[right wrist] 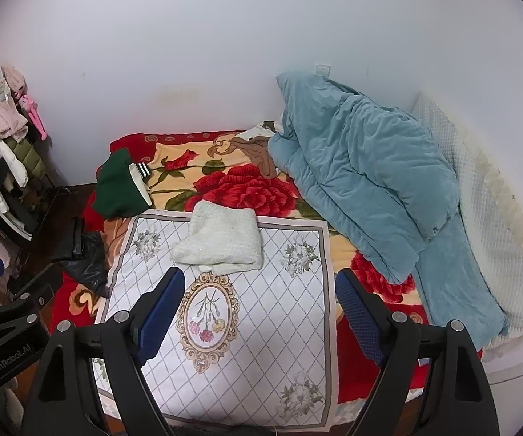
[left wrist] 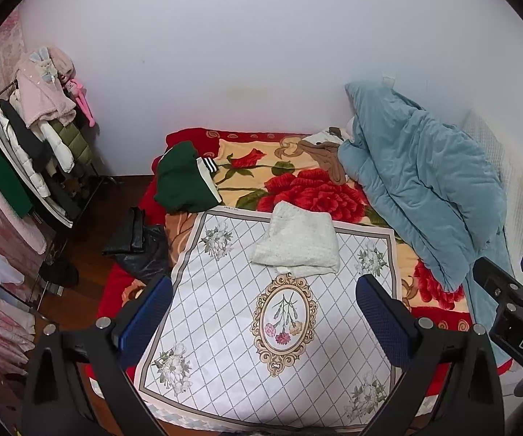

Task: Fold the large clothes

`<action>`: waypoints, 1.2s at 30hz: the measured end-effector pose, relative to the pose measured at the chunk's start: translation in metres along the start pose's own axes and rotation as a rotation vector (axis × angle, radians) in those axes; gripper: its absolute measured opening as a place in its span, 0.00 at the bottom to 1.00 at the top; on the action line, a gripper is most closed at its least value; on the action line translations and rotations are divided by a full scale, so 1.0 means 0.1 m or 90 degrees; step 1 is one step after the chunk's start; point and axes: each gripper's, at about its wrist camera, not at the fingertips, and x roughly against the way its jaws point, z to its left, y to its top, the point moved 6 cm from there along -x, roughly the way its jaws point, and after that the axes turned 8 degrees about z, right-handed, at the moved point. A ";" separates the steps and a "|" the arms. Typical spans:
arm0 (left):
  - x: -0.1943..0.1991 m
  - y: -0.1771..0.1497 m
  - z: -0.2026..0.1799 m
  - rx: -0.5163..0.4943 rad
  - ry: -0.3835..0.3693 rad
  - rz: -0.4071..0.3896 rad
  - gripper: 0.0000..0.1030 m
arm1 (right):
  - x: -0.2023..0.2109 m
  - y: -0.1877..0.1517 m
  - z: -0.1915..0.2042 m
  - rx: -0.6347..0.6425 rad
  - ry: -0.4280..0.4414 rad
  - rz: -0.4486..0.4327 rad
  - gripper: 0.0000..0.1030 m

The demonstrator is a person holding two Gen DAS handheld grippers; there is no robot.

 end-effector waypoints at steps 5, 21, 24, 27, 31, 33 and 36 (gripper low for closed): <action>0.01 0.01 -0.01 0.001 -0.001 0.001 1.00 | 0.01 0.02 0.01 0.009 0.001 0.004 0.84; 0.03 0.01 -0.02 -0.003 -0.005 0.002 1.00 | 0.01 0.06 0.04 0.016 0.010 0.009 0.84; 0.03 0.01 -0.02 -0.001 -0.004 0.002 1.00 | 0.02 0.06 0.05 0.016 0.008 0.010 0.84; 0.03 0.01 -0.02 -0.003 -0.003 0.002 1.00 | 0.01 0.08 0.05 0.016 0.010 0.010 0.84; 0.03 0.02 -0.03 -0.005 -0.003 0.001 1.00 | 0.04 0.06 0.06 0.012 0.011 0.008 0.84; 0.04 0.01 -0.03 -0.006 -0.003 0.001 1.00 | 0.04 0.07 0.06 0.012 0.010 0.007 0.84; 0.03 0.01 -0.03 -0.005 -0.004 0.001 1.00 | 0.03 0.06 0.05 0.013 0.010 0.008 0.84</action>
